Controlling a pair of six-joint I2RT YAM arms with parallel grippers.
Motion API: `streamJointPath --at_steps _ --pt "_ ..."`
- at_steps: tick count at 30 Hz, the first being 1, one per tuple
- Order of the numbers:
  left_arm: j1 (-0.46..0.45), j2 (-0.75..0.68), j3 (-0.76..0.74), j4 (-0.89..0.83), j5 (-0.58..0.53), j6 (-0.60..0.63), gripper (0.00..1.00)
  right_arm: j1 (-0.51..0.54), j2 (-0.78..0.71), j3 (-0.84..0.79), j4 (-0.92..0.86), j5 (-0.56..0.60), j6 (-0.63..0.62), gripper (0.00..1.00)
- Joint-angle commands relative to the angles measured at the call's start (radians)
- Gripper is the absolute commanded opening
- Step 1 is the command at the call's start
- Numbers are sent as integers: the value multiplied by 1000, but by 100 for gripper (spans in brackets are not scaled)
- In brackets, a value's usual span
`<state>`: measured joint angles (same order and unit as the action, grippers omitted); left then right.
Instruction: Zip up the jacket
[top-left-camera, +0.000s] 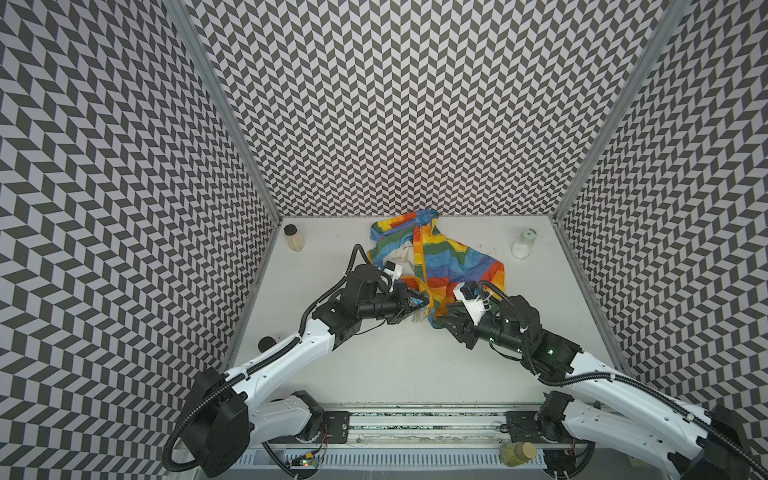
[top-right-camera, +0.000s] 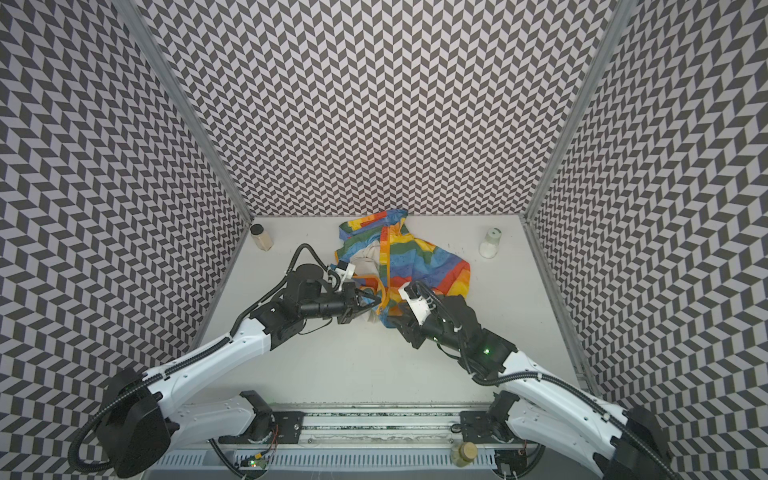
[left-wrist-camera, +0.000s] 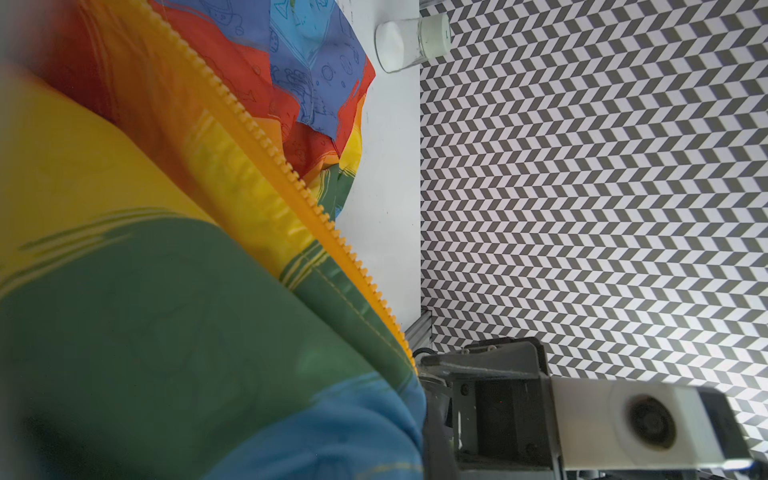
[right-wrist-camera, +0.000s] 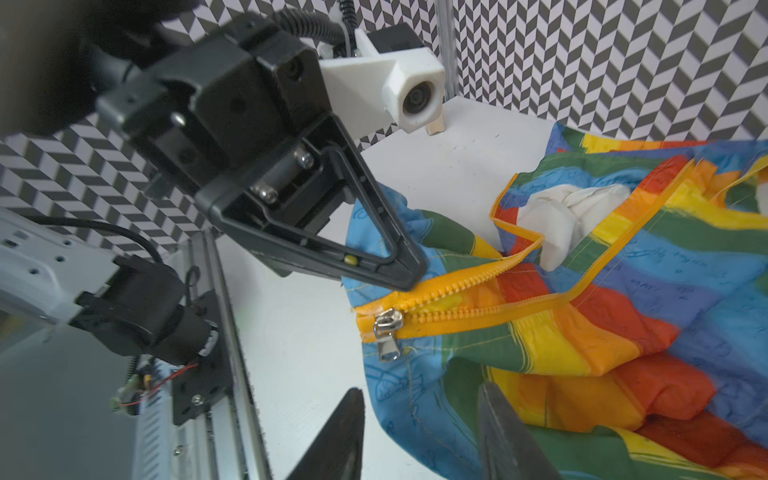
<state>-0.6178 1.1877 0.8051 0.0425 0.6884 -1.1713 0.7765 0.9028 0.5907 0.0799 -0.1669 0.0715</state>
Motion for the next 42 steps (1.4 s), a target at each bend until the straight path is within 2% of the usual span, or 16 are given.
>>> streamJointPath --at_steps 1,7,15,19,24,28,34,42 --pt "17 -11 25 87 47 -113 0 32 -7 4 44 85 -163 49" --pt "38 -5 -30 250 77 -275 0 77 27 16 84 166 -250 52" --pt "42 -33 -5 169 79 -225 0 84 37 31 132 207 -260 52" --pt "53 -26 -21 189 84 -229 0 84 5 19 143 216 -274 53" --pt "58 -28 -34 203 88 -237 0 82 -30 -20 194 291 -296 56" --pt "58 -38 -30 201 92 -238 0 82 3 -25 226 350 -340 57" --pt "58 -48 -19 202 103 -251 0 82 73 13 212 301 -374 56" --pt "62 -50 -20 206 107 -255 0 88 70 4 251 240 -375 56"
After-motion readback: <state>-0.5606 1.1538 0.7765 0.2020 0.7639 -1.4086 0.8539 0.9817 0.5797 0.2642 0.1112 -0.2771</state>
